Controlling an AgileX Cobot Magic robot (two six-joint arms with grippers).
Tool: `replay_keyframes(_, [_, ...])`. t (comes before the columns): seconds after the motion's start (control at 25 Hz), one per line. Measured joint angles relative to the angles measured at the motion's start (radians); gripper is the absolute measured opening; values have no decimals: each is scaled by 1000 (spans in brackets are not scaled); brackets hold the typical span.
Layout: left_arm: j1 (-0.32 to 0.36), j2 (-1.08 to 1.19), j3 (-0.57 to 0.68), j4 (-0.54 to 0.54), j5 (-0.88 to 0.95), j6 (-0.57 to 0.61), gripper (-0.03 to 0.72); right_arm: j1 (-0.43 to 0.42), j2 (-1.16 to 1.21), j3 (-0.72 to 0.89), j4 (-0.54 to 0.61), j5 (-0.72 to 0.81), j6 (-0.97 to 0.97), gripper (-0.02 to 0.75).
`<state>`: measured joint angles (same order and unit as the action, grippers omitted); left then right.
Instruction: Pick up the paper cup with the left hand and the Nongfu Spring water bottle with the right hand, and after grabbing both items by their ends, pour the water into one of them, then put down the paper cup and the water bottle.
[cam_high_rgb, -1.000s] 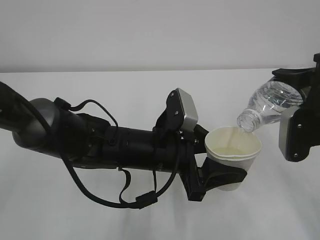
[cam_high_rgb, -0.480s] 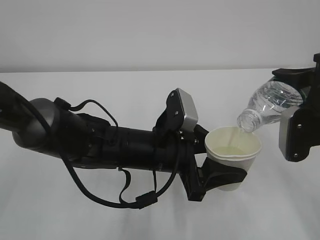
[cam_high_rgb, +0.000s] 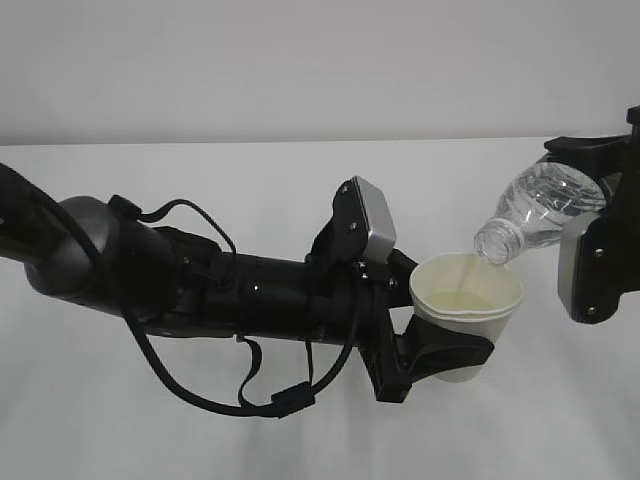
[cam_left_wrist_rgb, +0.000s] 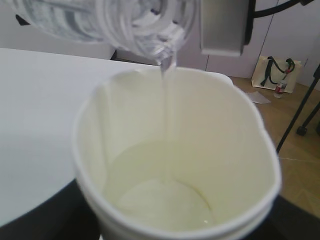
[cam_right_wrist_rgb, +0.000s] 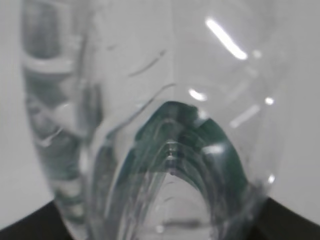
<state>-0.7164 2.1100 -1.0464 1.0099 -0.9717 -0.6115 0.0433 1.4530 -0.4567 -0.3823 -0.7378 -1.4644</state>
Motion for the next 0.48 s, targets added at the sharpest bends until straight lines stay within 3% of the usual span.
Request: replay_keyframes(0.48, [0,0,0,0,0,0,482,0,0,0,2,0,-2,425])
